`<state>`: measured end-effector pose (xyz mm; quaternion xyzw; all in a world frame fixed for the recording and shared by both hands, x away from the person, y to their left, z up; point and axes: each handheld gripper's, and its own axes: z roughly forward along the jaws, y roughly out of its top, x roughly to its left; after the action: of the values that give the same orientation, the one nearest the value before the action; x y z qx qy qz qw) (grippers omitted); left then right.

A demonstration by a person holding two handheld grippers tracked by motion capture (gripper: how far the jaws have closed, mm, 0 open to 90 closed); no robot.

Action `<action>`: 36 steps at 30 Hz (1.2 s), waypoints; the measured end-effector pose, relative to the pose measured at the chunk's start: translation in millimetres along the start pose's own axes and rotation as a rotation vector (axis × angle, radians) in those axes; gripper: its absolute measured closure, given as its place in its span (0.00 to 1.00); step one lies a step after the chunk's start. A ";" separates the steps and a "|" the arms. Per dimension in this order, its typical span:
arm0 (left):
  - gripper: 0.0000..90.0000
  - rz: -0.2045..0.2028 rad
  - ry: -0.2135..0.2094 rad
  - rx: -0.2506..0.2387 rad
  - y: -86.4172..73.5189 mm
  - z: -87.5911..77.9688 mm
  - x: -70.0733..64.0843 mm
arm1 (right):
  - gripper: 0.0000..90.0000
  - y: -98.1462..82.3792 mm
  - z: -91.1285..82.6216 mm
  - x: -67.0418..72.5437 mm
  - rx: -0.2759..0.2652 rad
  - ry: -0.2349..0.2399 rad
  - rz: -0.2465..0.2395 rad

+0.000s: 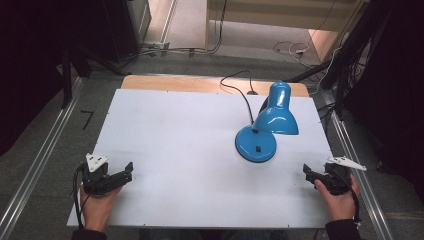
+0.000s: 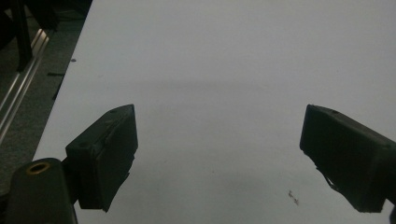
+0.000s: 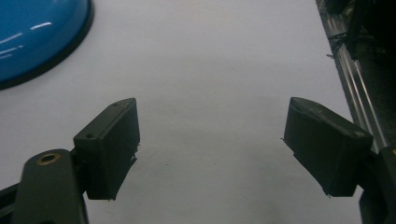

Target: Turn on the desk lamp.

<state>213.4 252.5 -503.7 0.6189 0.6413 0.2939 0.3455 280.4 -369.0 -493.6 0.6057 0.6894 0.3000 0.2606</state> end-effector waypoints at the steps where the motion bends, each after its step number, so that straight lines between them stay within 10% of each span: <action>1: 0.13 0.000 0.000 -0.002 0.2 -0.2 0.1 | 0.20 1.1 -0.1 1.8 0.000 0.010 -0.002; 36: 0.13 -0.008 0.007 -0.005 -0.5 -1.4 1.0 | 0.23 14.5 -6.4 22.6 -0.052 0.078 -0.017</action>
<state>212.1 253.5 -503.4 0.6145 0.6441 0.2965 0.3460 282.6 -346.0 -478.6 0.5805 0.6962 0.3390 0.2519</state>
